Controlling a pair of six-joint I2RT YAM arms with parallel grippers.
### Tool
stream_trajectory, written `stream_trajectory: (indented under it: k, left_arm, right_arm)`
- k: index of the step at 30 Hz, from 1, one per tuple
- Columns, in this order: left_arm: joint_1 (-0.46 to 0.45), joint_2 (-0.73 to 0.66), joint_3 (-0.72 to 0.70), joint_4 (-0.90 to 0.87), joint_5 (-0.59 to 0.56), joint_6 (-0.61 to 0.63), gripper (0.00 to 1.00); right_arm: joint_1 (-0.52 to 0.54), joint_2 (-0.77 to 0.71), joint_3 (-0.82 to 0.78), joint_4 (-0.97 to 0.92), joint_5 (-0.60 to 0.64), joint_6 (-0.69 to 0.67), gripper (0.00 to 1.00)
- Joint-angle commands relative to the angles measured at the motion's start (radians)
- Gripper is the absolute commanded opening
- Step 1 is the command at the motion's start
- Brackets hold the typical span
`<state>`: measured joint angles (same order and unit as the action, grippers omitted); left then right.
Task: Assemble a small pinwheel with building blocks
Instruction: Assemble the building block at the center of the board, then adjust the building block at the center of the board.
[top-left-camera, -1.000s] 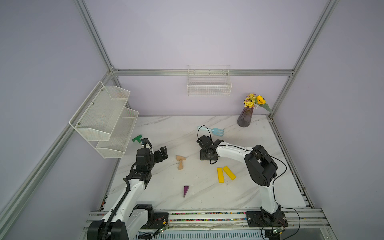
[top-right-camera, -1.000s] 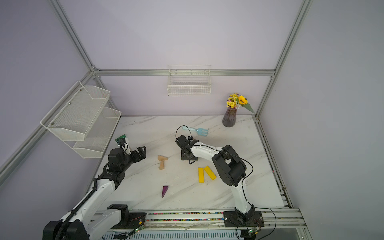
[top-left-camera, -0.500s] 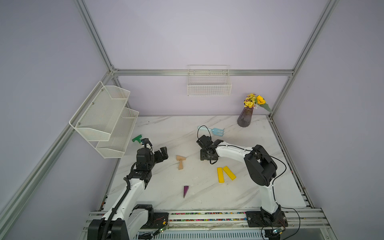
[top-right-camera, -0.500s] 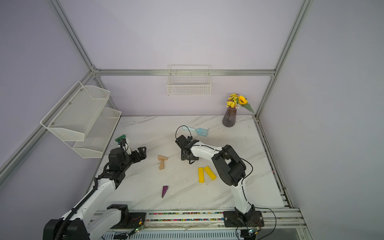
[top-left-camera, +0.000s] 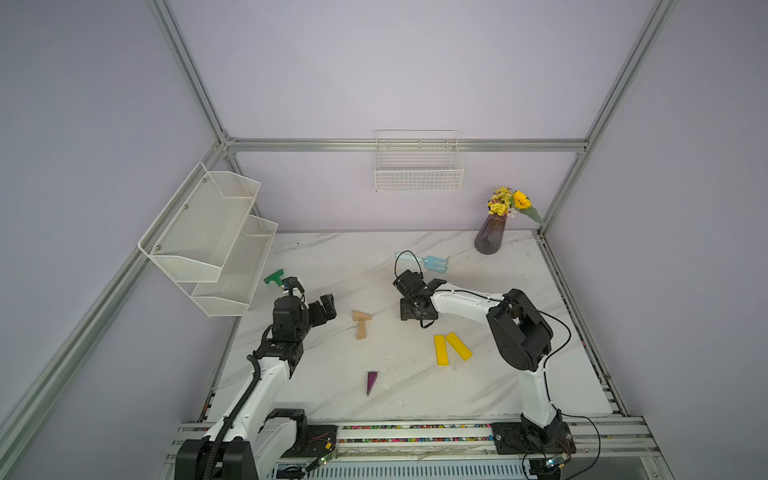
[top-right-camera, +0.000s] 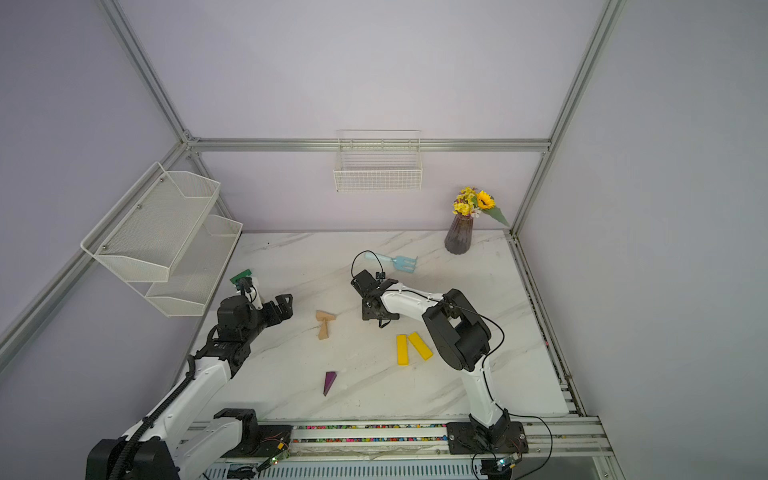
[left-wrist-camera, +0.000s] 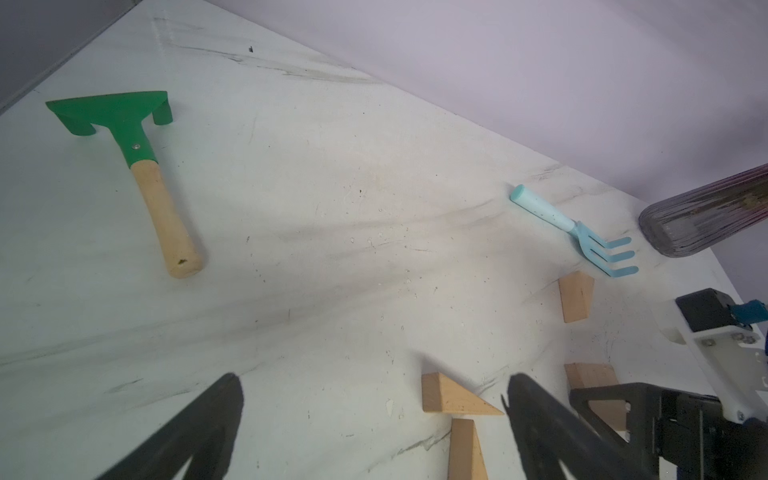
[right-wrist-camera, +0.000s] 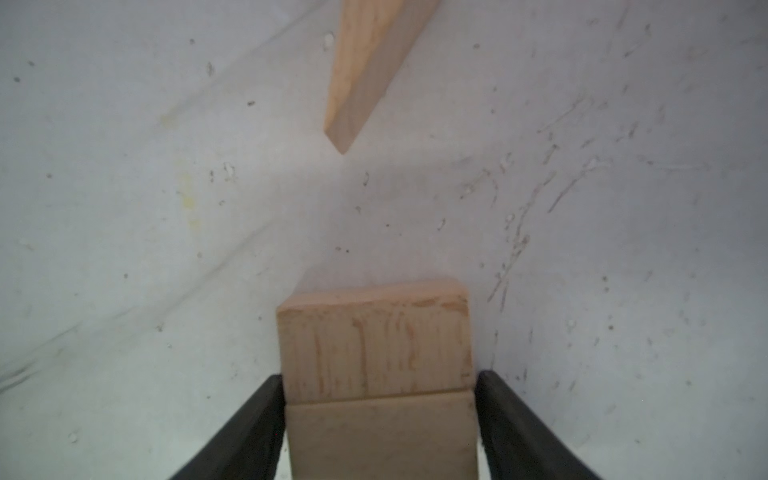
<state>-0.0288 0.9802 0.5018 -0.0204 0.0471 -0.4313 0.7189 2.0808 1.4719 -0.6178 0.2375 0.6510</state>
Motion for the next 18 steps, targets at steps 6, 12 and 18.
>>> stream_trajectory:
  k: [6,12,18]
  left_arm:
    - [-0.006,-0.025,0.011,0.015,-0.021,-0.007,1.00]
    - [-0.006,-0.018,0.022,0.015,-0.026,-0.004,1.00]
    - [-0.006,-0.009,0.038,0.005,-0.022,-0.001,1.00]
  right_arm:
    - [-0.012,-0.054,0.078,-0.075,-0.027,-0.041,0.80]
    - [-0.043,-0.092,0.135,-0.090,-0.041,-0.074,0.78]
    - [-0.099,-0.047,0.161,-0.060,-0.056,-0.120,0.40]
